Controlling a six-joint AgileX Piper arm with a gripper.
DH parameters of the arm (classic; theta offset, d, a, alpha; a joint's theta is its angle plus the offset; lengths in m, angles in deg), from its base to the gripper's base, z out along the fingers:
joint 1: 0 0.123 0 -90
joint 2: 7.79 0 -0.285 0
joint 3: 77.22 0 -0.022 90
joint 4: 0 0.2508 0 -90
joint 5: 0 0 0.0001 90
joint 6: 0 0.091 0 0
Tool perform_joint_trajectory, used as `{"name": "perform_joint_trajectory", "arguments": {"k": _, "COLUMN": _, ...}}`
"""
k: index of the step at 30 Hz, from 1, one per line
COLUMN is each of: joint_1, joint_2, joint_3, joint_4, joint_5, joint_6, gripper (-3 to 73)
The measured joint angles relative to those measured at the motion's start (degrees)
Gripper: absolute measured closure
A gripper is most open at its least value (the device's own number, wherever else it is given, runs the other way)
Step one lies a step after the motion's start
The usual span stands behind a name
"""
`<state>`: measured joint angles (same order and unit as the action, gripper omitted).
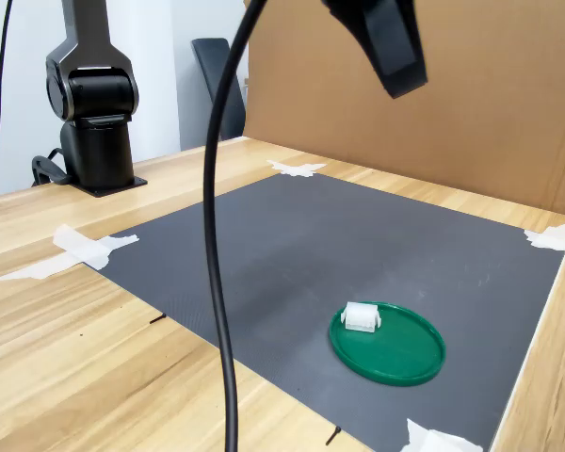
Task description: Grasp a white terminal and put it in the green lid.
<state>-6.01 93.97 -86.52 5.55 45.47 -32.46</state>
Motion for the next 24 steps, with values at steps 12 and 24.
{"name": "perform_joint_trajectory", "arguments": {"k": 12, "joint_1": 0.0, "joint_2": -20.3, "joint_3": 33.4, "joint_4": 0.5, "joint_5": -14.8, "joint_6": 5.7, "gripper": 72.1}}
{"name": "perform_joint_trajectory", "arguments": {"k": 24, "joint_1": 0.0, "joint_2": -39.0, "joint_3": 56.2, "joint_4": 0.5, "joint_5": -29.0, "joint_6": 13.0, "gripper": 72.1}}
